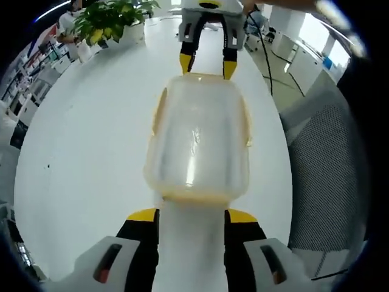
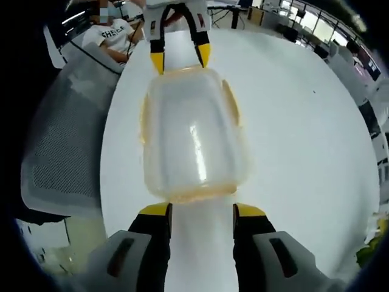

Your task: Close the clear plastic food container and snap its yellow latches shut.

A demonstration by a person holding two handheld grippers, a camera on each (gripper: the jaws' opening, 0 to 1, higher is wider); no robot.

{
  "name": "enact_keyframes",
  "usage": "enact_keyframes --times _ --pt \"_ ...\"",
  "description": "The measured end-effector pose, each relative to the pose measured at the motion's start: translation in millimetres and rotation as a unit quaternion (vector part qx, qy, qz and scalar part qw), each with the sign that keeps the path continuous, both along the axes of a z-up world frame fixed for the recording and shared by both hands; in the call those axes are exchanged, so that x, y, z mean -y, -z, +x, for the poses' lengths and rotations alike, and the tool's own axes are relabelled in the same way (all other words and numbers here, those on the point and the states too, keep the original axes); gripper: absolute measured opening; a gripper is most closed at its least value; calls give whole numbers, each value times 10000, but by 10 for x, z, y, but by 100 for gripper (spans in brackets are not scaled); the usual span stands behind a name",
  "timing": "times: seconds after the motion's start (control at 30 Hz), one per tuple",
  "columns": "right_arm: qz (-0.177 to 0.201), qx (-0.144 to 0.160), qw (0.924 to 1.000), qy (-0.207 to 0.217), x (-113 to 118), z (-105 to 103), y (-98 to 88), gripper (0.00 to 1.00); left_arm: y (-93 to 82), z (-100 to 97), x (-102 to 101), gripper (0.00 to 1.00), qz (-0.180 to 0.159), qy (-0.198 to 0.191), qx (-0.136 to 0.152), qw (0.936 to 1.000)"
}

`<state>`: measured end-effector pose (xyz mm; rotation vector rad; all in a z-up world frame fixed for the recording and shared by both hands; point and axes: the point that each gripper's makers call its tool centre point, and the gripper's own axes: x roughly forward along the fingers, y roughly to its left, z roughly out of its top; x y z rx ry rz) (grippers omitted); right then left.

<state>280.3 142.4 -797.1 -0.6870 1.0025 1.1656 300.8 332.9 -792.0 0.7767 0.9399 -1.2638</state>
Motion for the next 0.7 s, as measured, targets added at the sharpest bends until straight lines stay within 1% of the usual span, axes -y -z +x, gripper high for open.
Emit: enact_keyframes --times 0.07,0.1,0.13,0.2,0.23,0.27,0.33,0.37,0.43,0.47,0.57,0.63,0.67,0.7 --pt "192 -88 9994 269 10 -9 -19 37 -17 11 -6 36 -199 -280 -83 9994" --pt "254 -109 9990 364 16 -11 -27 37 -36 -1 4 36 -350 -467 -189 9981" --pt "352 -176 9979 521 27 -20 -39 37 -61 -9 16 36 -500 -647 -275 9963" --pt "512 -328 9948 819 45 -41 -68 37 -93 -4 21 36 -677 -893 -349 9931" --pt "562 -361 9934 927 55 -43 -84 37 -109 -5 16 36 -783 -1058 -418 9904" --pt "643 -374 9919 1030 52 -42 -106 37 -111 -9 1 35 -805 -1146 -451 9891" --pt "905 -470 9858 1334 19 -53 -166 36 -103 4 -26 34 -889 -1444 -488 9843" --pt "1034 -517 9817 1517 2 -50 -188 36 -98 -15 -23 34 -950 -1604 -568 9808" --pt "1153 -509 9776 1688 -14 -37 -214 36 -100 -41 5 34 -1088 -1732 -685 9765" --pt "1195 -512 9754 1780 -20 -29 -220 36 -99 -41 8 34 -1116 -1772 -698 9753" --pt "1253 -529 9720 1917 -35 -27 -219 36 -152 -13 44 31 -1299 -1881 -617 9716" --pt "1301 -562 9677 2084 -34 -10 -209 35 -170 -11 86 32 -1466 -2111 -788 9632" --pt "1370 -600 9642 2190 -48 2 -208 35 -177 2 103 32 -1562 -2231 -860 9584" --pt "1434 -637 9612 2269 -63 9 -211 35 -178 19 105 32 -1612 -2312 -875 9555"
